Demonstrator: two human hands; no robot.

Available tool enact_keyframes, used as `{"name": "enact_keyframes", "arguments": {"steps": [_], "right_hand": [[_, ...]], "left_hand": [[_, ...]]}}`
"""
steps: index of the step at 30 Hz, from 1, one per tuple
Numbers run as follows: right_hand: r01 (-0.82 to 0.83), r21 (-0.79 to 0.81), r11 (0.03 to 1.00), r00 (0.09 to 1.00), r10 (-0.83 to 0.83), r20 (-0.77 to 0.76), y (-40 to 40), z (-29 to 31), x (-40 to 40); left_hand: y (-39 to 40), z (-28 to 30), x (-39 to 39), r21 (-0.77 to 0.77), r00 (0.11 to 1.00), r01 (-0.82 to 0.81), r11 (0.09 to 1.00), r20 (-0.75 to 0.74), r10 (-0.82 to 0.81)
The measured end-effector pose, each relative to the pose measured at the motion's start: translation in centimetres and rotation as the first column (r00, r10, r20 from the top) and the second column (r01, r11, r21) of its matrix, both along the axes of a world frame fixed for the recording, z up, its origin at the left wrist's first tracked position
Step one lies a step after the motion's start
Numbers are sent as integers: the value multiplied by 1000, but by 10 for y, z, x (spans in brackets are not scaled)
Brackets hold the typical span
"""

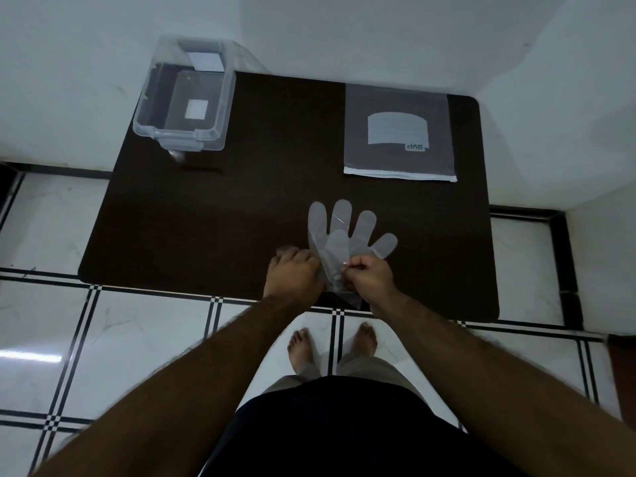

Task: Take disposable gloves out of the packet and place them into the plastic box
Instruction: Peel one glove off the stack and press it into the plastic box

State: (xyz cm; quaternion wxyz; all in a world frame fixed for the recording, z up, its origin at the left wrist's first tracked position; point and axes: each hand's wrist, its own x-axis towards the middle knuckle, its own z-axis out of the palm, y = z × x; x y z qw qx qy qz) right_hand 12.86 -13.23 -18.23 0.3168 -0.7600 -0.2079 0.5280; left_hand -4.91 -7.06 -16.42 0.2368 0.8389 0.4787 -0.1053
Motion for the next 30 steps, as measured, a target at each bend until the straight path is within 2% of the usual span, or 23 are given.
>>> {"name": "enact_keyframes", "arguments": {"steps": [3,6,9,17,23,30], "right_hand": [[-4,-8,1000,1000,4,16,1,0,0],[7,-20,1000,1000,-7,-10,2,3,0],[9,-24,1000,1000,-9,-14,2,5,0],[148,-9,989,986,-149,-69,6,26,15],[163,24,986,984,-161,-75,5,45,32],[175,91,980,985,-174,-15,6,62,58]], "left_hand": [[-2,4,1,0,992,-98,995,-85,98],[-7,8,6,55,999,-22,998,-24,24],[-8,10,12,23,999,42,999,21,-43],[-7,10,9,-54,999,21,998,36,-19],[-3,14,9,-92,999,14,996,52,-10],[0,17,13,-68,998,66,995,10,-66]]}}
